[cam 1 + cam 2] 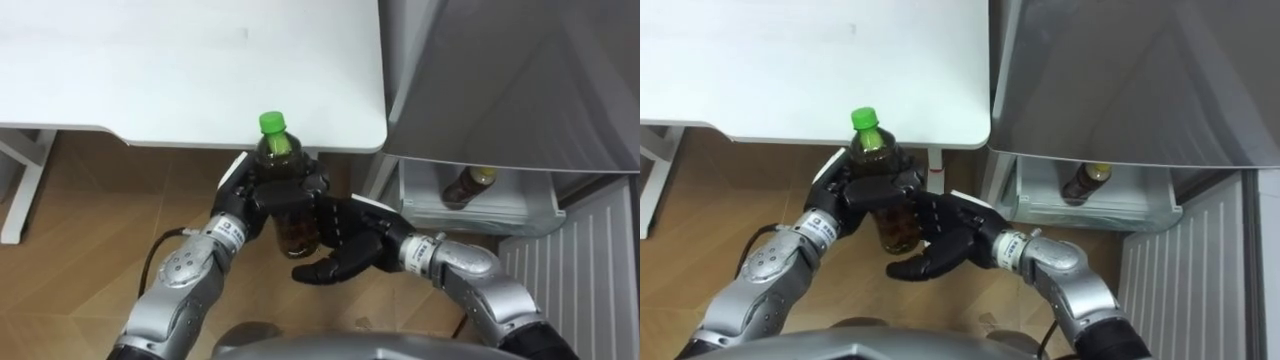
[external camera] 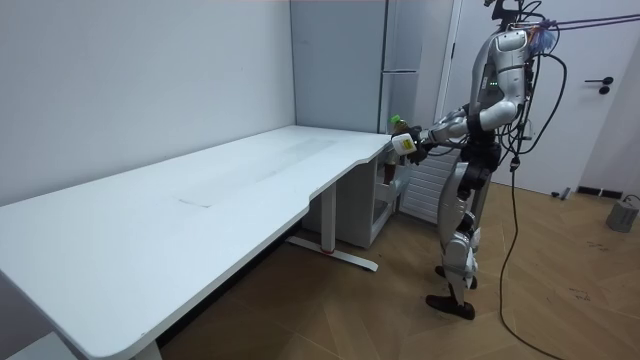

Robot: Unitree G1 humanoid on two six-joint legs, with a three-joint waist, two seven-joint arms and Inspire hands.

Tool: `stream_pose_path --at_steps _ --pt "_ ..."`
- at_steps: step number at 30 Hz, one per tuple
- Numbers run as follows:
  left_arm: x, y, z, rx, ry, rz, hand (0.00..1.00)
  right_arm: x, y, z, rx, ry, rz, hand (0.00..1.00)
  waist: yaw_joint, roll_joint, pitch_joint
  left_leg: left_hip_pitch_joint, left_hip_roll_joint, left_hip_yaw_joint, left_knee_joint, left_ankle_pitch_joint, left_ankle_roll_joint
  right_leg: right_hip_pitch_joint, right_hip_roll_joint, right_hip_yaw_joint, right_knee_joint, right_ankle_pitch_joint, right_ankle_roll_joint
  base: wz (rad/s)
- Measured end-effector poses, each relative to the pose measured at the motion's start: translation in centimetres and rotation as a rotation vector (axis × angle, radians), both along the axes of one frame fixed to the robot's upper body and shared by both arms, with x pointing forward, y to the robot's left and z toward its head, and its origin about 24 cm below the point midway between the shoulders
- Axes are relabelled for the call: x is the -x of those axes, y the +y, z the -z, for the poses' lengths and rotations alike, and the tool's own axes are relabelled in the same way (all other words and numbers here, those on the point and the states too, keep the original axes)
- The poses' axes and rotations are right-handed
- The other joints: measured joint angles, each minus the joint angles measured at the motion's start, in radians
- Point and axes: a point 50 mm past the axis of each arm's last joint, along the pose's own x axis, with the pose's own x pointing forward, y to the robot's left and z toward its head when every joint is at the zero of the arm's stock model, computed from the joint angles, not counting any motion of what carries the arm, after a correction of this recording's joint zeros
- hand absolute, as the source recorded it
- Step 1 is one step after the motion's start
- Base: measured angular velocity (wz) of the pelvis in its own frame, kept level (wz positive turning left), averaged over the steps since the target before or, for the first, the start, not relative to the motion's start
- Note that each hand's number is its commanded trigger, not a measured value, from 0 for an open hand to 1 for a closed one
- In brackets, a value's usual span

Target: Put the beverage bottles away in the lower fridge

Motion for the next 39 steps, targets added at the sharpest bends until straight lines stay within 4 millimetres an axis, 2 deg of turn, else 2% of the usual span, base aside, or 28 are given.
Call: stream_pose_path --at_steps 4,17,18,19,20,36,39 --pt "0.4 -1.0 0.1 0.023 0.006 0.059 1.00 0.0 -0.7 0.4 0.041 0.008 0.027 1.00 0.001 0.000 0.0001 0.000 0.000 0.000 -0.002 0.000 0.001 -0.001 -0.001 0.001 0.000 0.000 0.000 0.00" --pt "0.4 -1.0 0.0 0.070 0.010 0.048 1.00 0.0 -0.8 0.3 0.035 0.006 0.036 1.00 0.006 -0.008 0.0016 0.002 0.000 0.000 -0.002 0.000 0.001 -0.002 0.000 0.003 0.000 0.000 0.000 0.00" --pt "0.4 -1.0 0.0 0.069 0.009 0.048 0.66 0.0 -0.8 0.3 0.035 0.006 0.035 1.00 0.006 -0.009 0.0017 0.002 0.000 0.000 -0.002 0.000 0.001 -0.002 0.000 0.003 0.000 0.000 0.000 0.00" --pt "0.4 -0.9 0.0 0.067 0.009 0.049 0.55 0.0 -0.8 0.3 0.035 0.007 0.035 1.00 0.006 -0.010 0.0017 0.002 0.000 0.000 -0.002 0.000 0.001 -0.002 0.000 0.003 0.000 0.000 0.000 0.00" --pt "0.4 -0.9 0.0 0.066 0.009 0.050 0.00 0.0 -0.8 0.3 0.035 0.007 0.034 1.00 0.006 -0.010 0.0017 0.002 0.001 0.000 -0.002 0.000 0.001 -0.002 0.000 0.003 0.000 0.000 0.000 0.00" --pt "-0.1 -0.8 -0.4 0.034 -0.031 0.061 0.00 0.5 0.2 0.4 0.004 0.027 -0.001 1.00 0.005 -0.010 0.0007 0.000 0.001 0.003 0.001 0.000 0.001 -0.003 0.003 0.015 0.000 0.000 0.000 0.00" --pt "-0.3 -0.9 -1.3 0.008 -0.080 0.083 0.00 0.6 0.2 0.4 0.004 0.027 -0.005 1.00 0.004 -0.007 0.0005 0.001 0.001 0.003 0.002 0.000 0.001 -0.001 0.004 0.016 0.000 0.000 0.000 0.00"
